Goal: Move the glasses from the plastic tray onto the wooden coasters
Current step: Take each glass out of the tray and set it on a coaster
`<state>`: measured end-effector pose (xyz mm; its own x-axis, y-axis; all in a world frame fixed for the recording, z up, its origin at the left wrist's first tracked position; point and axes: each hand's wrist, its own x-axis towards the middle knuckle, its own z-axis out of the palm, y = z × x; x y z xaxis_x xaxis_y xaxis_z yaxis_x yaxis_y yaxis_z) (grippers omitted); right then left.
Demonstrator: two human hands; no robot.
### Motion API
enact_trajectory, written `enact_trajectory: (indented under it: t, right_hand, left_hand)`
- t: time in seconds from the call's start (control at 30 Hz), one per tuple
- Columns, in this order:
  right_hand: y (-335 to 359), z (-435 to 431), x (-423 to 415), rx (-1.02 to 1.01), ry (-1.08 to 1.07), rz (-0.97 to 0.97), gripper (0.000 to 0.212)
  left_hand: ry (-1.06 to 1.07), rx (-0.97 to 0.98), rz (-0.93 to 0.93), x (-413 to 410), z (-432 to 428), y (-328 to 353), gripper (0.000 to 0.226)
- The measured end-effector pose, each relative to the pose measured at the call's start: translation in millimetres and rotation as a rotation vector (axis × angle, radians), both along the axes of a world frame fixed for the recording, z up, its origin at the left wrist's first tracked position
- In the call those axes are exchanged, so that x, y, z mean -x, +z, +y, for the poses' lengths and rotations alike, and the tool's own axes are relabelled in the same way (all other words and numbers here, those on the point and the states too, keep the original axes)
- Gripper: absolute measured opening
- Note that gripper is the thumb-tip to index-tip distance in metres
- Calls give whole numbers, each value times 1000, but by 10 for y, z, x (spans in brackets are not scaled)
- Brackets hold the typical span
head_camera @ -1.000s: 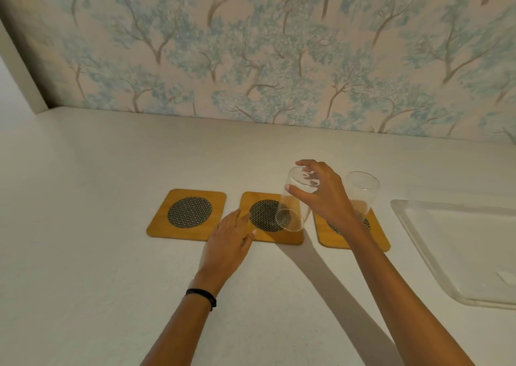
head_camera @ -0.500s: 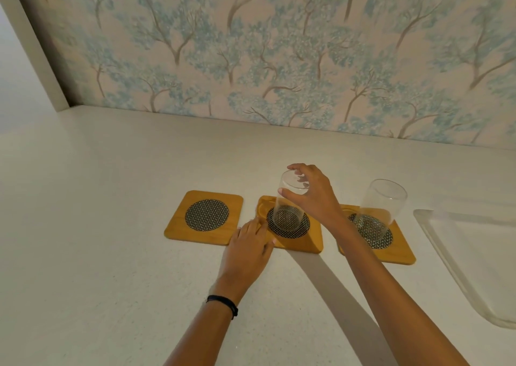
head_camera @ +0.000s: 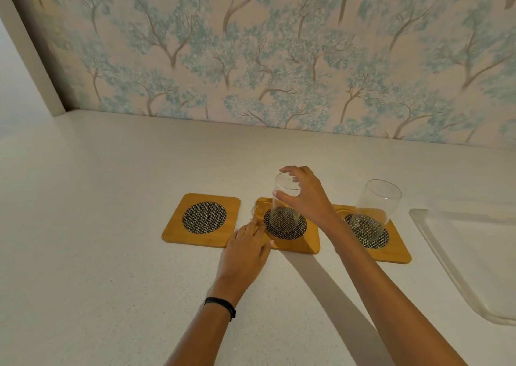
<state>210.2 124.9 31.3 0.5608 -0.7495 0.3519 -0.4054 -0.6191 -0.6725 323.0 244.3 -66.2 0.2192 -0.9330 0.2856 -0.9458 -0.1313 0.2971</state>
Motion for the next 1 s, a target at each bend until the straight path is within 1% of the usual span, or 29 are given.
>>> enact_trajectory:
  t: [0.17, 0.3, 0.4, 0.57, 0.8, 1.0]
  right_hand:
    - [34, 18, 57, 28, 12, 46, 51]
    - [115, 46, 212, 87, 18, 12, 53]
    - [195, 56, 373, 154, 40, -44, 44]
    - [306, 93, 723, 196, 123, -89, 27]
    - [366, 131, 1285, 211, 145, -97, 20]
    - [386, 118, 1849, 176, 97, -108, 17]
  left_hand:
    - [13, 42, 20, 37, 51, 76, 38]
    - [38, 201, 104, 140, 103, 253, 31]
    - [-1, 310, 106, 249, 130, 353, 27]
    - [-126, 396, 92, 531, 130, 413, 26]
    - [-338, 367, 4, 1118, -10, 405, 33]
    - [-435, 345, 57, 1594, -285, 397, 29]
